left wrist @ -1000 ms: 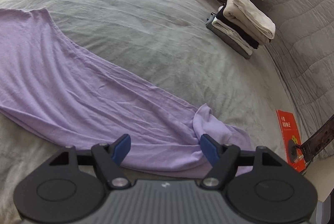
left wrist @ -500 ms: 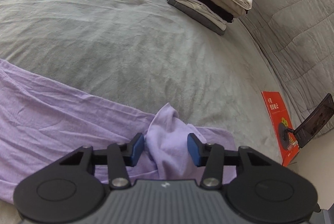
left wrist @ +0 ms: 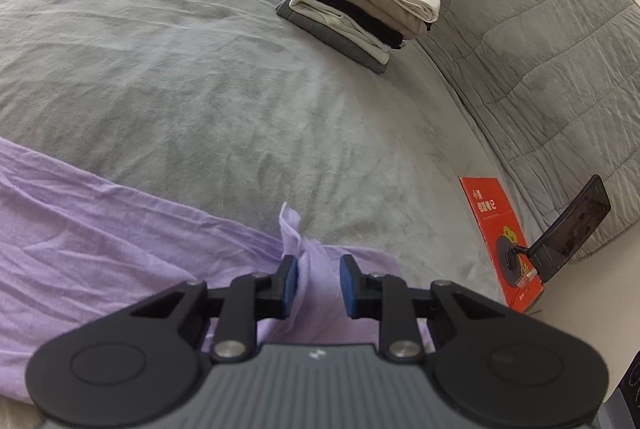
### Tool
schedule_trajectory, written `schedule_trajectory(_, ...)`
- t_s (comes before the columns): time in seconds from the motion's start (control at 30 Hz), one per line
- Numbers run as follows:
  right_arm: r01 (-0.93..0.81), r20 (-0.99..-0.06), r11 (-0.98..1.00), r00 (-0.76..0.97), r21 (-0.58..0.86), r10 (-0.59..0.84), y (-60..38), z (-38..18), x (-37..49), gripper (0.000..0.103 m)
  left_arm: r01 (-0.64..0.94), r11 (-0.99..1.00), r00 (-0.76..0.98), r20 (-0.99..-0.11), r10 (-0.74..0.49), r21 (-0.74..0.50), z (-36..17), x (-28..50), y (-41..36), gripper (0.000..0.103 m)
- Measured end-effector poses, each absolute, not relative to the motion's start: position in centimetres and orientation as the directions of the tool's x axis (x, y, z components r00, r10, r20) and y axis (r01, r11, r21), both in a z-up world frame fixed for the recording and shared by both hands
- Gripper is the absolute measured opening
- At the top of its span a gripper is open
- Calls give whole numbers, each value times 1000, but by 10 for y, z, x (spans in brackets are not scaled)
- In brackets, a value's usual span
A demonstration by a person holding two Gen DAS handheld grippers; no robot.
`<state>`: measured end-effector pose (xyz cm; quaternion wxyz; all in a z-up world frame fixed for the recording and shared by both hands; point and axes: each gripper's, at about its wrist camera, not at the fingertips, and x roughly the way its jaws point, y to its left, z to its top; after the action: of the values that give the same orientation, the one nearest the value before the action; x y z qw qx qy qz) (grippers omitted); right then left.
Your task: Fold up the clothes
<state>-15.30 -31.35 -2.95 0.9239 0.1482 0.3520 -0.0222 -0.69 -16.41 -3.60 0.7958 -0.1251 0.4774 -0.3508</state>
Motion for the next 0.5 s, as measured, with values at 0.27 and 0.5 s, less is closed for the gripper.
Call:
schedule_trajectory(0.27,177,-648,939,759,293,59,-325,-28,-166,103,518,656,251,-636,-730,-549,-39,-31,-161,22)
schedule_trajectory(0.5,210,-621,909,781,360,65,-342,-25,-180,103,569,599,175,-628,-758,-564,-49,-54,-163,46)
